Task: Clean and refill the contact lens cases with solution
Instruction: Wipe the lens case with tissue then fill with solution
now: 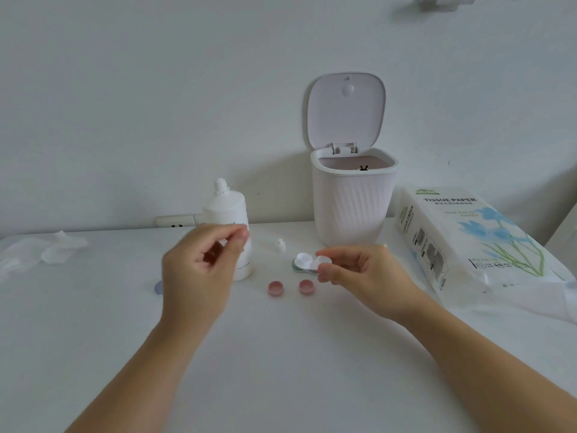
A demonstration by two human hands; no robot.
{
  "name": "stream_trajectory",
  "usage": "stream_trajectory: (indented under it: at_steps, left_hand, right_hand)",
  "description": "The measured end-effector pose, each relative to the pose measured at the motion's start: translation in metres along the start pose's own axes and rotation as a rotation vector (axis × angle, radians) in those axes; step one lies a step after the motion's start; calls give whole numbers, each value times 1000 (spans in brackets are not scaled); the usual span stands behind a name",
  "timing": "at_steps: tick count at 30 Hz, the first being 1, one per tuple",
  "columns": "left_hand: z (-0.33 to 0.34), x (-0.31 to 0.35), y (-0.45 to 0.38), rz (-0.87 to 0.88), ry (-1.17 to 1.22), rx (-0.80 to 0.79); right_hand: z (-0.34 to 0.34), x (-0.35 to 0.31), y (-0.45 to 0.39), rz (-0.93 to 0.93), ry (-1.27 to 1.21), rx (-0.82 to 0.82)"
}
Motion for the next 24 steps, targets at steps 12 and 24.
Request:
stream_trajectory:
  at_steps: [12, 24]
  left_hand:
    - [-18, -39, -27, -441, 26, -115]
    - [-7, -58, -30, -380, 5, -285]
  right_hand:
    - [3, 2, 0, 38, 18, -28]
    - [1, -3, 0, -28, -10, -11]
Point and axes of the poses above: each hand's wrist, its own y-axis away from the middle knuckle, its own z-axis out of the palm, x = y × z, the point moved 3 cm from there along -y, towards the middle knuckle, and after that the axes turned 10 degrees about y, right-handed, at the moved point
